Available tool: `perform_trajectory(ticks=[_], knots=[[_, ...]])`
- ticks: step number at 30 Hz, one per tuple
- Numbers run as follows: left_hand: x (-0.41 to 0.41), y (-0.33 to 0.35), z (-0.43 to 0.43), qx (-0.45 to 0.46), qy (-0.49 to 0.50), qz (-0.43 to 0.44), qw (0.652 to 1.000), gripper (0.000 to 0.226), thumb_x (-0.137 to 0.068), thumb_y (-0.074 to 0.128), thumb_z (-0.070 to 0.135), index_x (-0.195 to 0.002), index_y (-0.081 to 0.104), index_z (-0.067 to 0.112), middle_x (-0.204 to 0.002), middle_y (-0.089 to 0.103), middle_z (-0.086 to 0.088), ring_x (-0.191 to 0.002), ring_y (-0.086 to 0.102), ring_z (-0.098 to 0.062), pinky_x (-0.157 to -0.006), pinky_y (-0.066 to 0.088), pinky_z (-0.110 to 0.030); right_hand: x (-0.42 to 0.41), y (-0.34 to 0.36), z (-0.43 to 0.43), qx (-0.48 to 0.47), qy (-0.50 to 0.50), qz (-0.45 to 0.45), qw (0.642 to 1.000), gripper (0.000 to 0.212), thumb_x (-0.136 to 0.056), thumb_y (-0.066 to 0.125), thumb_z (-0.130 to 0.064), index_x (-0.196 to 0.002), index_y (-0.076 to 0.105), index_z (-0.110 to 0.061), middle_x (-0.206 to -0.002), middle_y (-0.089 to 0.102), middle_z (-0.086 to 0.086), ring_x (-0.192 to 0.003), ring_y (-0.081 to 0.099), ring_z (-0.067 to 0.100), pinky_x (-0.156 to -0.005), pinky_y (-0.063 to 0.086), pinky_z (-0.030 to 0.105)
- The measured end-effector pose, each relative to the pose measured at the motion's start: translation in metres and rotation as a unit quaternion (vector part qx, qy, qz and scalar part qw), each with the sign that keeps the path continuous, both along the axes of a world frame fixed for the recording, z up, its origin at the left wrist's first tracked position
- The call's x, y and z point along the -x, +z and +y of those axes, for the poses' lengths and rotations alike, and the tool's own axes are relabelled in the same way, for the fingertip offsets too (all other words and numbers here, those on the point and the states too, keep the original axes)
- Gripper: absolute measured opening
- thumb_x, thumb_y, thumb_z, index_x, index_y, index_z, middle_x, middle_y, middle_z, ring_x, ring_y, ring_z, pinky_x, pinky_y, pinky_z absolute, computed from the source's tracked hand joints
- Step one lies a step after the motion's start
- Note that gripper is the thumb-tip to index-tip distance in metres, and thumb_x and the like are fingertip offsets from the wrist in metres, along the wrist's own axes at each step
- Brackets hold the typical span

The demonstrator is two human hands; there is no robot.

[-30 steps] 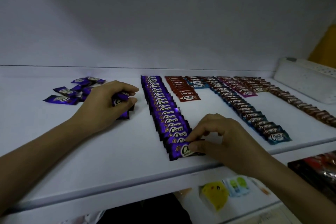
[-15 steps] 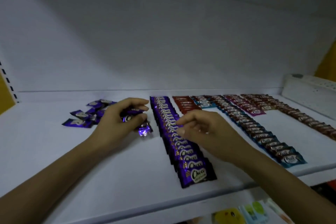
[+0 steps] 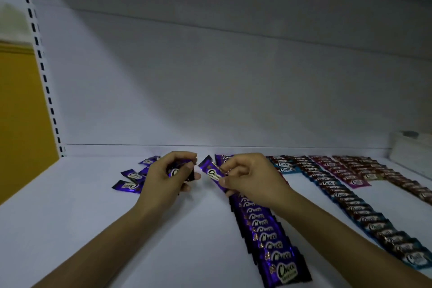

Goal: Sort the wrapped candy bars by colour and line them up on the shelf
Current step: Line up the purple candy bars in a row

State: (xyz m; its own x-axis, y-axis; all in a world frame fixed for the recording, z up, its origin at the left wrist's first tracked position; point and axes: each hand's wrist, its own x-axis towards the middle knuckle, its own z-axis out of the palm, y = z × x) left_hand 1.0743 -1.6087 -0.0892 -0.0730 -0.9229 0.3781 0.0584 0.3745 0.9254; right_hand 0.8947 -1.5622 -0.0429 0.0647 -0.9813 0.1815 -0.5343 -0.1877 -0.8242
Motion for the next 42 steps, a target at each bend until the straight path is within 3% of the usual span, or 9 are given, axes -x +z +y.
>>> perform_trajectory(ticks=[6, 10, 13, 18, 22, 27, 30, 36, 42], knots=[[0.001, 0.005, 0.007, -0.089, -0.053, -0.039, 0.994, 0.016, -0.09, 0.063, 0.022, -0.087, 0.071, 0.009, -0.064, 0.067, 0.0, -0.048, 0.057, -0.005, -0.041, 0.038, -0.016, 0.007, -0.001, 0.001, 0.018, -0.022, -0.051, 0.998, 0.009, -0.085, 0.069, -0.016, -0.078, 0.067, -0.022, -0.073, 0.073, -0.005, -0.061, 0.069, 0.012, -0.06, 0.053, 0.02], [0.004, 0.008, 0.015, -0.113, -0.12, -0.078, 0.983, 0.044, -0.078, 0.057, 0.052, -0.087, 0.073, 0.012, -0.059, 0.063, -0.003, -0.045, 0.05, -0.009, -0.042, 0.037, -0.017, 0.003, -0.006, 0.002, 0.224, -0.022, 0.181, 0.957, 0.01, -0.082, 0.072, -0.017, -0.089, 0.075, -0.023, -0.081, 0.068, -0.009, -0.074, 0.06, 0.004, -0.066, 0.049, 0.02], [0.003, 0.006, 0.011, -0.138, -0.121, -0.023, 0.983, 0.034, -0.084, 0.06, 0.043, -0.089, 0.075, 0.013, -0.061, 0.064, -0.007, -0.047, 0.051, -0.011, -0.042, 0.037, -0.018, 0.002, -0.009, 0.002, 0.307, 0.01, 0.314, 0.898, 0.014, -0.081, 0.073, -0.022, -0.095, 0.075, -0.02, -0.087, 0.065, -0.004, -0.081, 0.058, 0.012, -0.069, 0.044, 0.027], [0.0, 0.003, 0.005, -0.124, -0.1, 0.012, 0.987, 0.019, -0.092, 0.06, 0.018, -0.084, 0.077, 0.017, -0.067, 0.069, -0.007, -0.05, 0.059, -0.012, -0.039, 0.038, -0.021, 0.003, -0.009, -0.007, 0.19, 0.001, 0.178, 0.966, 0.028, -0.087, 0.067, -0.026, -0.114, 0.065, -0.023, -0.103, 0.065, -0.01, -0.095, 0.058, -0.001, -0.082, 0.046, 0.015], [0.0, 0.002, 0.005, -0.096, -0.11, -0.005, 0.989, 0.016, -0.091, 0.061, 0.019, -0.086, 0.076, 0.019, -0.072, 0.07, -0.006, -0.06, 0.065, -0.015, -0.043, 0.04, -0.022, 0.003, -0.007, -0.014, 0.073, 0.04, 0.081, 0.993, 0.025, -0.086, 0.068, -0.021, -0.111, 0.066, -0.022, -0.089, 0.073, -0.008, -0.084, 0.066, -0.002, -0.075, 0.05, 0.012], [0.003, 0.002, 0.007, -0.022, -0.069, -0.053, 0.996, 0.014, -0.092, 0.059, 0.015, -0.084, 0.071, 0.011, -0.056, 0.065, 0.002, -0.045, 0.057, -0.001, -0.038, 0.036, -0.013, 0.0, -0.007, -0.018, 0.069, 0.034, 0.051, 0.996, 0.007, -0.083, 0.072, -0.015, -0.089, 0.074, -0.015, -0.078, 0.073, 0.001, -0.07, 0.067, 0.006, -0.066, 0.051, 0.015], [0.003, 0.001, 0.004, -0.023, -0.034, -0.06, 0.997, 0.009, -0.09, 0.061, 0.01, -0.09, 0.069, 0.015, -0.057, 0.066, 0.002, -0.044, 0.057, 0.001, -0.037, 0.035, -0.011, 0.005, -0.007, -0.018, 0.08, 0.005, 0.06, 0.995, 0.008, -0.081, 0.072, -0.012, -0.088, 0.076, -0.014, -0.075, 0.071, -0.003, -0.063, 0.06, -0.003, -0.063, 0.045, 0.009], [-0.002, -0.008, -0.004, -0.061, -0.04, -0.084, 0.994, 0.01, -0.093, 0.06, 0.017, -0.102, 0.06, 0.021, -0.072, 0.073, 0.009, -0.053, 0.067, -0.008, -0.038, 0.042, -0.016, 0.018, -0.008, -0.019, 0.07, -0.011, 0.072, 0.995, 0.013, -0.082, 0.072, -0.01, -0.094, 0.074, -0.012, -0.085, 0.073, 0.001, -0.079, 0.068, 0.013, -0.076, 0.054, 0.022], [-0.012, -0.009, -0.017, -0.041, 0.056, -0.052, 0.996, 0.012, -0.085, 0.07, 0.015, -0.087, 0.059, 0.01, -0.065, 0.071, 0.003, -0.047, 0.065, -0.01, -0.035, 0.037, -0.016, 0.012, -0.002, -0.066, 0.07, -0.033, 0.125, 0.989, 0.011, -0.083, 0.071, -0.011, -0.093, 0.074, -0.012, -0.084, 0.073, 0.007, -0.075, 0.065, 0.014, -0.069, 0.048, 0.021]])
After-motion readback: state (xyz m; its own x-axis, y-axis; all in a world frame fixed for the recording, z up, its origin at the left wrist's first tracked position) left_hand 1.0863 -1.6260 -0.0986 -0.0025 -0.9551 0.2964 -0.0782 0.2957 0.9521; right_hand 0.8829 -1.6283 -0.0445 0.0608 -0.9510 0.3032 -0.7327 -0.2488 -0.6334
